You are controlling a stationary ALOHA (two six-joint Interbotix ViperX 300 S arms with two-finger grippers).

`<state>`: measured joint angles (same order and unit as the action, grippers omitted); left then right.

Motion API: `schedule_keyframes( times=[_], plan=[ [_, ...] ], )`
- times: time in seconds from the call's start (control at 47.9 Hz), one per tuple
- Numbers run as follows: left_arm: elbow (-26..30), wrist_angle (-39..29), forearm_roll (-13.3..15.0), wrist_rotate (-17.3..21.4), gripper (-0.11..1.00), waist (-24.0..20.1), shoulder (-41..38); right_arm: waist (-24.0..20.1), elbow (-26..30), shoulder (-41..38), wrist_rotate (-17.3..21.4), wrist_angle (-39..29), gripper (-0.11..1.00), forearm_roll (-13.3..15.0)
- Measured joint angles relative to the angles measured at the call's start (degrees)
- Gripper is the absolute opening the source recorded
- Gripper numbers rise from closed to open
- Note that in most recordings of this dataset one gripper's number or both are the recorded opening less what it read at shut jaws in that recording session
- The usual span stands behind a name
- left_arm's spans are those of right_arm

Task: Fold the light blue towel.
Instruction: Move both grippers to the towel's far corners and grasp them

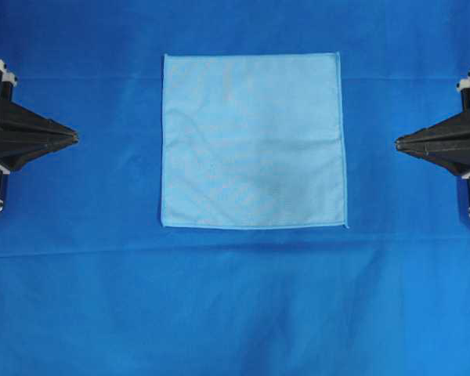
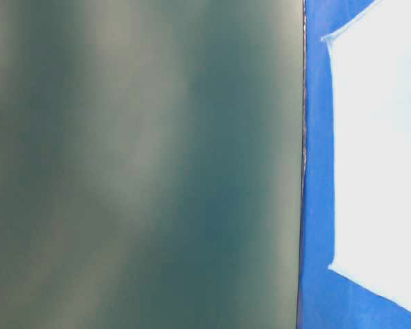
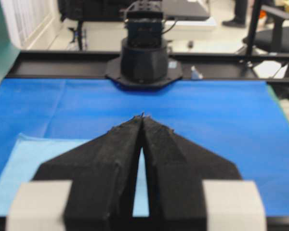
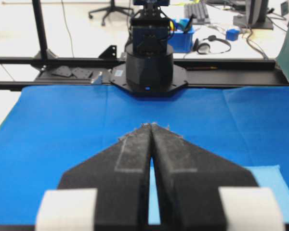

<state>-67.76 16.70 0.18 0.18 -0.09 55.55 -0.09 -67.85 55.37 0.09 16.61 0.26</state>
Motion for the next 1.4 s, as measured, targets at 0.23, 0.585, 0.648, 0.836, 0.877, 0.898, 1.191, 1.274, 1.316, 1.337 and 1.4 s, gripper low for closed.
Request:
schedule_keyframes(
  times=[0.23, 0.585, 0.648, 0.836, 0.877, 0.898, 1.191, 1.274, 1.316, 1.337, 1.4],
  plan=[
    [1.2, -1.9, 0.9, 1.1, 0.0, -2.4, -6.2, 6.0, 1.8, -1.5, 0.8, -5.8, 0.0, -0.4],
    [3.4, -1.9, 1.1, 0.4, 0.02, -17.2, -21.6, 24.6, 2.8, -12.9, 2.0, -11.8, 0.01, -0.9],
    [4.2, -1.8, 1.1, 0.4, 0.11, -19.3, -25.1, 27.3, 3.2, -16.2, 2.0, -12.0, 0.01, -1.0],
    [6.9, -0.6, 1.1, 0.4, 0.63, -24.7, -35.6, 34.6, 6.5, -29.2, 1.5, -12.0, 0.36, -0.4],
    [7.7, -0.4, 1.1, 0.4, 0.74, -25.9, -38.2, 35.5, 7.5, -32.0, 1.5, -12.0, 0.47, -0.2],
    [8.1, -0.1, 1.1, 0.4, 0.78, -26.5, -39.5, 35.9, 7.9, -33.4, 1.5, -12.0, 0.53, 0.1],
    [14.1, 7.5, 1.1, 0.5, 0.85, -32.3, -57.7, 39.3, 14.9, -51.2, 1.2, -10.9, 0.59, 3.3],
    [15.7, 9.0, 1.1, 0.5, 0.85, -33.2, -61.7, 39.7, 16.3, -54.4, 1.2, -10.4, 0.59, 3.9],
    [16.4, 9.3, 1.1, 0.5, 0.85, -33.8, -63.2, 39.8, 16.9, -55.6, 1.2, -10.1, 0.59, 4.1],
    [16.7, 9.3, 1.1, 0.4, 0.85, -34.0, -64.0, 39.9, 17.1, -56.3, 1.2, -9.9, 0.59, 4.2],
    [17.8, 9.6, 1.1, 0.4, 0.85, -34.6, -66.1, 40.2, 17.8, -57.9, 1.2, -9.5, 0.59, 4.4]
  ],
)
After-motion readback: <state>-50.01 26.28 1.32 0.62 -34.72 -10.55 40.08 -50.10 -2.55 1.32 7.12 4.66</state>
